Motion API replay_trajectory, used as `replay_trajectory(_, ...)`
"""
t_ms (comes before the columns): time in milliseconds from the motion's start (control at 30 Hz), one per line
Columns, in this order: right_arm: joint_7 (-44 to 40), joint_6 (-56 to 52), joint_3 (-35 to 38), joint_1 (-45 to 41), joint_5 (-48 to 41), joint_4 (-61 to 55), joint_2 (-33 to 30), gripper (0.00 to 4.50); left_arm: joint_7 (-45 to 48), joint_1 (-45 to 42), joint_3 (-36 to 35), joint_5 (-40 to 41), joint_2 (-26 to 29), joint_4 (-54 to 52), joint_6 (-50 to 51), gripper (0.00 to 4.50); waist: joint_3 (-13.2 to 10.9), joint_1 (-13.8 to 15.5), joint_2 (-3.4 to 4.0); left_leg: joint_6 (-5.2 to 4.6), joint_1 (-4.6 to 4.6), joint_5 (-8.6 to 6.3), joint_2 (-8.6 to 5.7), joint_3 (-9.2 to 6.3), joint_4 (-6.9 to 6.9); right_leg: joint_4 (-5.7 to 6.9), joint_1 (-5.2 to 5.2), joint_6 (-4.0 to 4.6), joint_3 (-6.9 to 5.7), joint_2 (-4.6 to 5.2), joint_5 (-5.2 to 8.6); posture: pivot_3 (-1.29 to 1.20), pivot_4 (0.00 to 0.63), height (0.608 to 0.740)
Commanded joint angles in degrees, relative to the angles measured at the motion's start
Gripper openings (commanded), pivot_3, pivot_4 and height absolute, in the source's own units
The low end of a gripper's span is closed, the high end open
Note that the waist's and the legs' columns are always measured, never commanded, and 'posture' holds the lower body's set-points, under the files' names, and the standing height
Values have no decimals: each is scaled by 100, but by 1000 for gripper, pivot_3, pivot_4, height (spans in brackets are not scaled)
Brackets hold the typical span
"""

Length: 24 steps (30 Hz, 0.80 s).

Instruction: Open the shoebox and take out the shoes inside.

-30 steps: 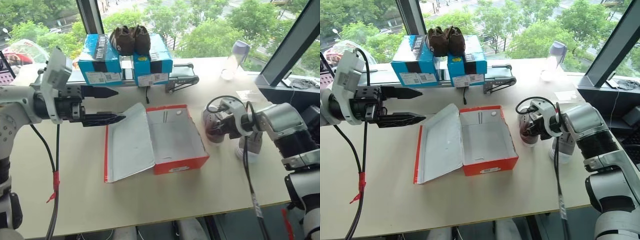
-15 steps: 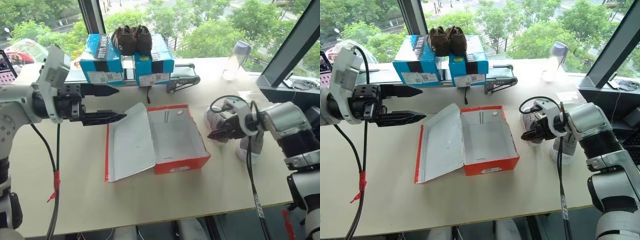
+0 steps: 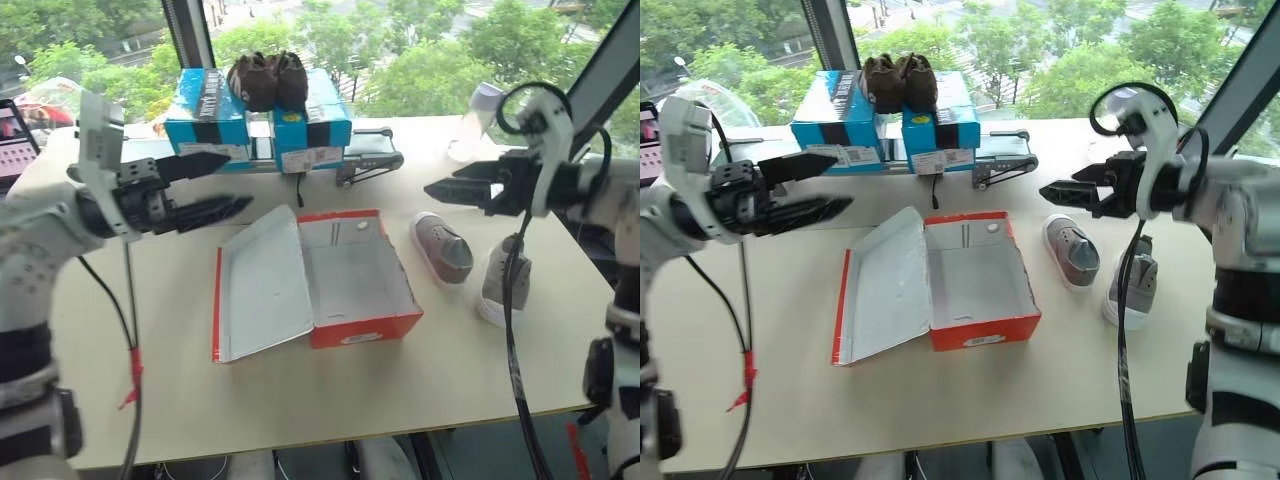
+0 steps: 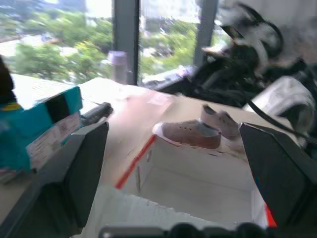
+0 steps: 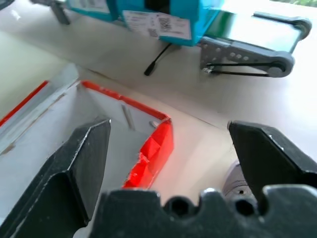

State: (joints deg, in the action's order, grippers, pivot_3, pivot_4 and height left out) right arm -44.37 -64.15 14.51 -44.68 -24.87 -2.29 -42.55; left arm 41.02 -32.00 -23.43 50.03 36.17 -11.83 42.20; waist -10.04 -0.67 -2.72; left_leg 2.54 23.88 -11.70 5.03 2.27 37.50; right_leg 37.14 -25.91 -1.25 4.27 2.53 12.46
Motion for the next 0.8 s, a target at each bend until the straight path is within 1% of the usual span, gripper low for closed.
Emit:
replay_trajectory(33, 1565, 885, 1485, 266, 221, -339, 676, 4481, -1381, 384, -422, -325, -622, -363, -461, 4500, 0, -14, 0, 0, 6, 0, -2, -1, 7, 0, 0, -5, 1, 2, -4, 0, 150, 740)
replay_trajectory(67, 1776, 1011, 1557, 372, 292, -434, 771, 4481, -1487, 460, -426, -377, -670, -399, -491, 4500, 1, -15, 0, -1, 21, 0, -2, -4, 18, -1, -9, -10, 2, 1, -11, 0, 150, 740)
replay_trajectory(133, 2276, 1463, 1765, 1011, 429, -1235, 1277, 4481, -2069, 804, -400, -1001, -968, -525, -1000, 4500, 2, -13, 0, -1, 31, -1, -4, -6, 25, -1, -14, -13, 1, 3, -13, 0, 150, 740)
replay_trajectory(167, 2399, 1827, 1677, 1486, 632, -1641, 1401, 4481, -2257, 1015, -369, -1203, -1061, -595, -1123, 4500, 3, -13, 1, -1, 31, -1, -4, -9, 23, -2, -13, -13, 0, 2, -13, 0, 150, 740)
replay_trajectory(267, 2495, 2494, 1334, 2507, 985, -2469, 1549, 4481, -2427, 1527, -280, -1605, -1171, -778, -1420, 4500, 5, -19, 4, -2, 32, -3, -5, -11, 19, -6, -14, -14, 1, 2, -12, 0, 150, 740)
replay_trajectory(333, 2602, 2607, 1233, 3127, 1043, -3036, 1711, 4481, -2490, 2145, -133, -2041, -1161, -1052, -1646, 4500, 6, -46, 6, -1, 34, -2, -14, -9, 22, -2, -18, -21, 8, 8, -16, 0, 150, 740)
replay_trajectory(433, 2605, 2904, 1060, 4125, 1036, -3688, 2030, 4481, -2761, 3142, -23, -2559, -1349, -1589, -1869, 4500, 17, -75, 9, -1, 19, -2, -14, -8, 24, -3, -4, -24, 15, 7, -19, 0, 150, 740)
replay_trajectory(500, 2725, 3039, 967, 4592, 1073, -3865, 2258, 4481, -2872, 3685, 75, -2777, -1573, -1836, -2067, 4500, 23, -79, 9, 0, -3, -3, -13, -9, 23, -4, 19, -26, 14, 5, -17, 0, 150, 740)
replay_trajectory(533, 2743, 3152, 850, 4849, 1133, -3912, 2353, 4481, -2908, 4020, 184, -2900, -1734, -1933, -2211, 4500, 24, -85, 9, 0, -24, -4, -13, -9, 22, -8, 46, -32, 13, 6, -10, 0, 150, 740)
replay_trajectory(600, 2776, 3316, 616, 5220, 1196, -3977, 2530, 4481, -2946, 4564, 409, -3106, -1995, -2092, -2426, 4500, 26, -112, 9, 2, -61, -6, -14, -8, 23, -22, 85, -62, 15, 8, 14, 0, 150, 740)
replay_trajectory(633, 2780, 3448, 450, 5383, 1258, -3953, 2599, 4481, -3000, 4822, 545, -3208, -2145, -2193, -2507, 4500, 28, -131, 7, 3, -64, -6, -13, -8, 23, -34, 91, -33, 17, 8, 35, 0, 150, 740)
replay_trajectory(800, 2978, 3915, -68, 5681, 1482, -3521, 2952, 4481, -3196, 5616, 1104, -3673, -2653, -2366, -2867, 4500, 34, -197, -1, 5, -76, -7, -25, -9, 25, -33, 97, -27, 52, 4, 41, 0, 150, 740)
